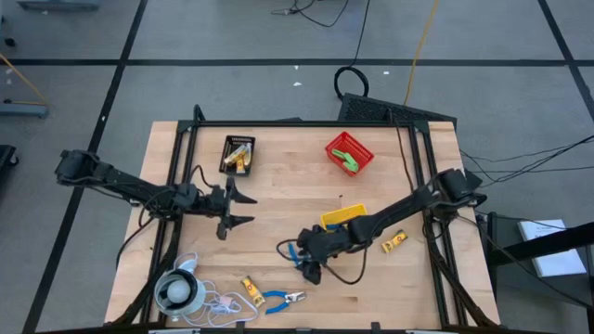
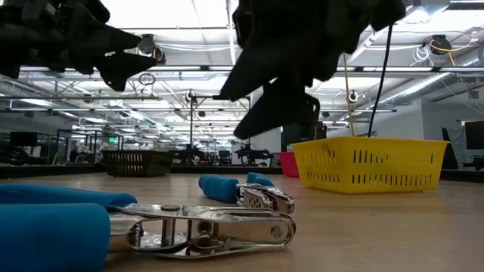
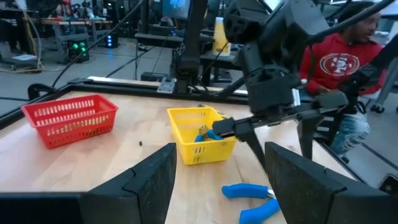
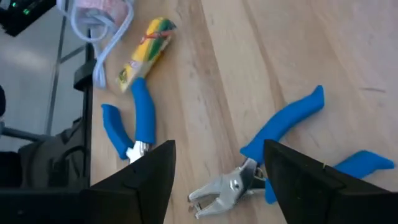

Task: Pick & Place School Supplies
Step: Put the blue punch plier into the yellow bin

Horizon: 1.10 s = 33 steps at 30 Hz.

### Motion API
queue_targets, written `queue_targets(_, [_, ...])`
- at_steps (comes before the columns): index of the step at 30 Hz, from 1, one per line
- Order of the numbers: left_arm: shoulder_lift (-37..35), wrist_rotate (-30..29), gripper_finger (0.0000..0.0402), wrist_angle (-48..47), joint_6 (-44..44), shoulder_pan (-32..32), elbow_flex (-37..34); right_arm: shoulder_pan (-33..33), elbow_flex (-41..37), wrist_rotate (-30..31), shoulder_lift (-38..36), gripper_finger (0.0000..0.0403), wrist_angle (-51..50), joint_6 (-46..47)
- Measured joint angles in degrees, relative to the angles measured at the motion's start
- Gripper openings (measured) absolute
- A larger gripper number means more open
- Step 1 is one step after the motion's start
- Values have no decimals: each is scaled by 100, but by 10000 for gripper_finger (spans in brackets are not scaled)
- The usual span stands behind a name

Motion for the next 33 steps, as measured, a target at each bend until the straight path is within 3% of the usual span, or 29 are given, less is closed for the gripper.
queue_targets(6, [0, 15, 243, -2, 45, -209, 0, 70, 27, 174, 70, 232, -448, 255])
queue_targets(11, [181, -29, 243, -603, 122, -602, 238, 158, 26, 441, -220, 231, -627, -373])
queue_targets(14, [727, -438, 243, -1720, 202, -830, 916, 318, 35, 1090, -581, 231, -832, -1200])
queue_targets(19, [2256, -547, 243, -3181, 422, -1015, 2417, 796, -124, 2873, -1334, 231, -842, -2836])
queue_targets(23, [3346, -108, 243, -3401, 731, -1044, 3277, 1318, -855, 4003, -1980, 231, 304, -3869])
queue_targets(28, [4362, 26, 243, -4475, 1089, -1035, 4223, 1806, -2356, 4833, -2734, 231, 1919, -4490])
queue_targets(33, [5116, 62, 243, -5772, 1480, -994, 5237, 1989, -3568, 4976, -3124, 231, 2988, -4303])
